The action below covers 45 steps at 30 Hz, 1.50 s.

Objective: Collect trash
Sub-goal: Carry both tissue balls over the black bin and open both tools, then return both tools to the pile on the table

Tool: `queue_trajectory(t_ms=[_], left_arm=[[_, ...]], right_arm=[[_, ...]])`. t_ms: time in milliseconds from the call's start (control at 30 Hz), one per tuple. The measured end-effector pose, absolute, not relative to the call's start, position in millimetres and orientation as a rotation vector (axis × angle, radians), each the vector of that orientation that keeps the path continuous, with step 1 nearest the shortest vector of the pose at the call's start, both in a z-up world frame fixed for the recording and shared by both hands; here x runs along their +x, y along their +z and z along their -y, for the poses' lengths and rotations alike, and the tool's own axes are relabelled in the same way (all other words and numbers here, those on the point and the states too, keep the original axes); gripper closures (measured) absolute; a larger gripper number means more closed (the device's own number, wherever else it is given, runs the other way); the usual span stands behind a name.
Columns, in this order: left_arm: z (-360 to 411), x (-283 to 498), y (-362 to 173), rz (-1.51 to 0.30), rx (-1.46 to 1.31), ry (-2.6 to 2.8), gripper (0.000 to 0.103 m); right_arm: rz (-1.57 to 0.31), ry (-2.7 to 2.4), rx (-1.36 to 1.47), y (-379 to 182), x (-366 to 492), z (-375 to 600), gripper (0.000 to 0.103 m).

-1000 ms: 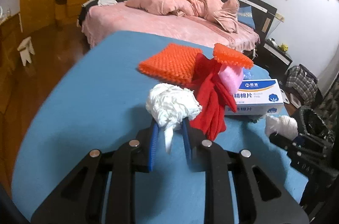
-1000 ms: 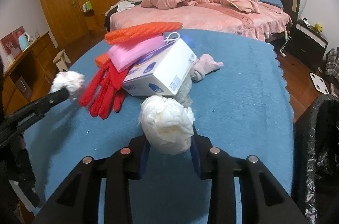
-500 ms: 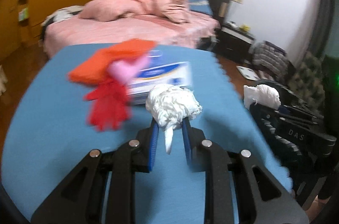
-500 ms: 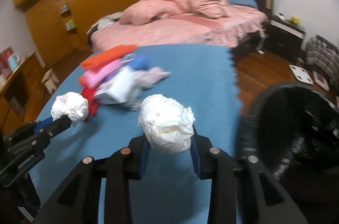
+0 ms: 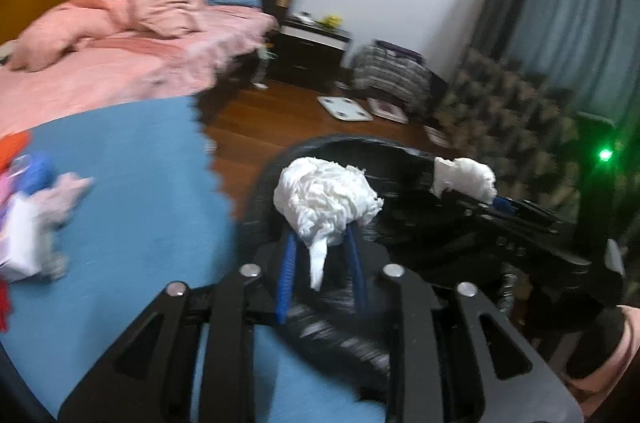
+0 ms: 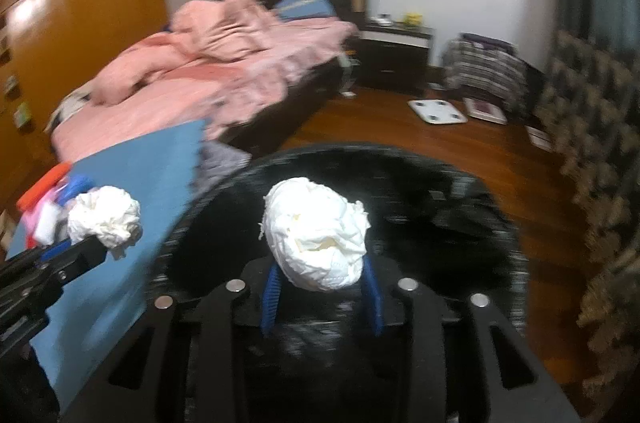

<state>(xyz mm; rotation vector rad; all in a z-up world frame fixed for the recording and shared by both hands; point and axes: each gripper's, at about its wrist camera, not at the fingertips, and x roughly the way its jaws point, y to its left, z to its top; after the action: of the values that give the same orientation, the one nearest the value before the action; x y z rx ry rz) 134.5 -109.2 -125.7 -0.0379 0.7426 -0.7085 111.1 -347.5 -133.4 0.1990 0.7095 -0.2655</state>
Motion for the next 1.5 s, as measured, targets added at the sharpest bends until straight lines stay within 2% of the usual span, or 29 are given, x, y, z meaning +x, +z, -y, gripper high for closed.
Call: queue_trajectory(t_ms=[33, 67, 100, 200, 333, 533, 667, 967, 1067, 1133, 1167, 1233, 1500], left_arm=[[117, 134, -126, -0.736, -0.029, -0.716, 0.055], [120, 131, -128, -0.729, -0.021, -0.719, 0.047], [121, 129, -129, -0.721, -0.016, -0.717, 0.038], [107, 128, -131, -0.701, 0.001, -0.661, 0.028], [51, 128, -128, -0.67, -0.001, -0.504, 0.021], [-43, 123, -130, -0.644, 0.014, -0.191, 0.02], [-105, 132, -143, -0.692, 0.002, -0.02, 0.02], [-166, 164, -170, -0.795, -0.087, 0.046, 0.033], [-173, 177, -181, -0.845, -0.107, 0.009, 0.058], [-176, 180, -183, -0.86, -0.123, -0.011, 0.086], [-175, 181, -185, -0.858, -0.129, -0.016, 0.09], [-177, 175, -185, -0.847, -0.137, -0.02, 0.095], [-196, 126, -161, -0.77, -0.134, 0.05, 0.096]], right_arm=[[-0.708, -0.29, 0.208, -135, 109, 357, 0.048], [-0.701, -0.312, 0.216, -135, 107, 364, 0.042], [-0.696, -0.322, 0.219, -135, 105, 368, 0.031], [-0.676, -0.324, 0.22, -133, 103, 370, 0.019], [-0.662, -0.255, 0.198, -130, 111, 341, 0.01], [-0.661, -0.062, 0.153, -126, 133, 254, 0.007], [-0.672, 0.045, 0.126, -130, 150, 198, 0.007], [-0.719, 0.165, 0.054, -148, 178, 110, 0.007], [-0.728, 0.179, 0.033, -151, 181, 99, 0.007], [-0.738, 0.184, 0.025, -154, 182, 94, 0.007], [-0.742, 0.187, 0.023, -156, 182, 92, 0.007], [-0.754, 0.192, 0.016, -160, 181, 87, 0.007], [-0.766, 0.208, -0.018, -169, 178, 78, 0.008]])
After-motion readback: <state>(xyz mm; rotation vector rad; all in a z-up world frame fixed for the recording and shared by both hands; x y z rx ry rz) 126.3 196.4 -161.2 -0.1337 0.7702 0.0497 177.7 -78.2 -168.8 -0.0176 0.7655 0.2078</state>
